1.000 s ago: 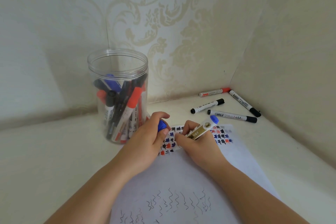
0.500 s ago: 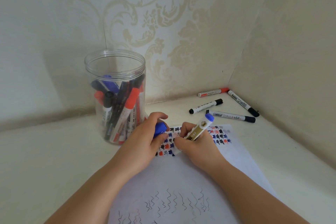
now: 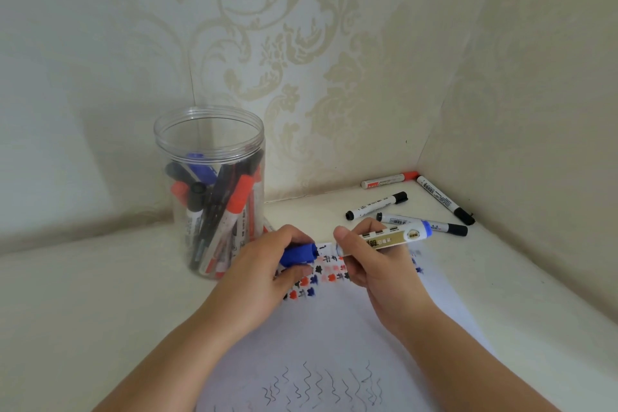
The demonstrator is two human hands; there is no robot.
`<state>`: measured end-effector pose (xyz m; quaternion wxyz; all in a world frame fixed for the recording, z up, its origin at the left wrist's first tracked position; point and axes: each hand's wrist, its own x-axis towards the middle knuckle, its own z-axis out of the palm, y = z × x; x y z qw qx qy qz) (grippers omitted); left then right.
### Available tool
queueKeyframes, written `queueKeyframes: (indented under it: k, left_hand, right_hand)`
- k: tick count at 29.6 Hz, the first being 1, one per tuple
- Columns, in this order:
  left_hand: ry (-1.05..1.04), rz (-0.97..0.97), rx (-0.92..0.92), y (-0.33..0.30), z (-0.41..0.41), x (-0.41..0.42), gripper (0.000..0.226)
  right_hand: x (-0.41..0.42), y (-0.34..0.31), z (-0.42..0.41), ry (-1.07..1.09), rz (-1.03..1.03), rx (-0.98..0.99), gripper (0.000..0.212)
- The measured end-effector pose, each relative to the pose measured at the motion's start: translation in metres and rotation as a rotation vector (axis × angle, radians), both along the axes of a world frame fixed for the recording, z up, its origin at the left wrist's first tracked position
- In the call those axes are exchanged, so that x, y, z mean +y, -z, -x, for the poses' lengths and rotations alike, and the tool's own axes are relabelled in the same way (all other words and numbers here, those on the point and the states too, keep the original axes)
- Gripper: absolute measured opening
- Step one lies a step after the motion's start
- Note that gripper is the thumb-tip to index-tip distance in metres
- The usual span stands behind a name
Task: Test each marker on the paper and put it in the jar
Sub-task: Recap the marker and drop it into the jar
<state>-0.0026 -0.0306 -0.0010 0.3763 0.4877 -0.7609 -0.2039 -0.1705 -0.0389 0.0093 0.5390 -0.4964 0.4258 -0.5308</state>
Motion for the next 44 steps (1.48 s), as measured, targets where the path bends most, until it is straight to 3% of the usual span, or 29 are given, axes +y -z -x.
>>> queueKeyframes:
  k: [4,7,10,14,18,21,25,28,32,36,38,41,44]
  left_hand:
    - [0.081,0.007,-0.011,0.001,0.002,0.002,0.019]
    - [0.079,0.027,-0.023,0.003,0.001,0.001,0.022]
    - [0.080,0.042,-0.071,0.003,0.002,0.001,0.027]
    - [0.083,0.036,-0.109,0.002,0.004,0.006,0.021]
    - [0.105,0.084,-0.173,-0.001,0.007,0.010,0.038]
    - [0.114,0.113,-0.194,0.000,0.010,0.011,0.054]
    - [0.090,0.103,-0.238,0.004,0.012,0.013,0.056]
    - [0.084,0.121,-0.253,0.003,0.014,0.014,0.053]
    - [0.086,0.081,-0.242,0.001,0.020,0.019,0.029]
    - [0.070,0.054,-0.094,-0.006,0.019,0.020,0.031]
    - [0.038,0.083,0.029,-0.017,0.019,0.022,0.013]
    - [-0.043,0.189,0.193,-0.038,0.007,0.025,0.016]
    - [-0.161,0.391,0.331,-0.066,-0.018,0.030,0.016]
  right_hand:
    - [0.001,0.004,-0.003,-0.067,-0.010,0.119,0.023]
    - [0.003,0.000,-0.002,-0.128,-0.030,0.110,0.032]
    - [0.005,-0.005,0.001,-0.066,-0.095,0.054,0.044]
    - [0.005,-0.003,-0.001,0.055,-0.212,0.226,0.052]
    - [0.005,-0.003,-0.004,0.079,-0.300,0.053,0.041]
    - [0.005,0.001,-0.005,0.054,-0.270,0.044,0.043]
    - [0.008,0.003,-0.008,0.085,-0.283,-0.008,0.041]
    - [0.009,0.003,-0.010,0.107,-0.277,-0.043,0.041]
    - [0.012,0.001,-0.008,0.115,-0.292,-0.063,0.040]
    - [0.012,-0.009,0.001,0.024,-0.318,0.025,0.039]
    - [0.011,-0.019,0.010,-0.001,-0.266,0.044,0.045]
    - [0.006,-0.035,0.025,0.058,-0.182,-0.084,0.046]
    - [-0.002,-0.045,0.037,0.156,-0.148,-0.072,0.042]
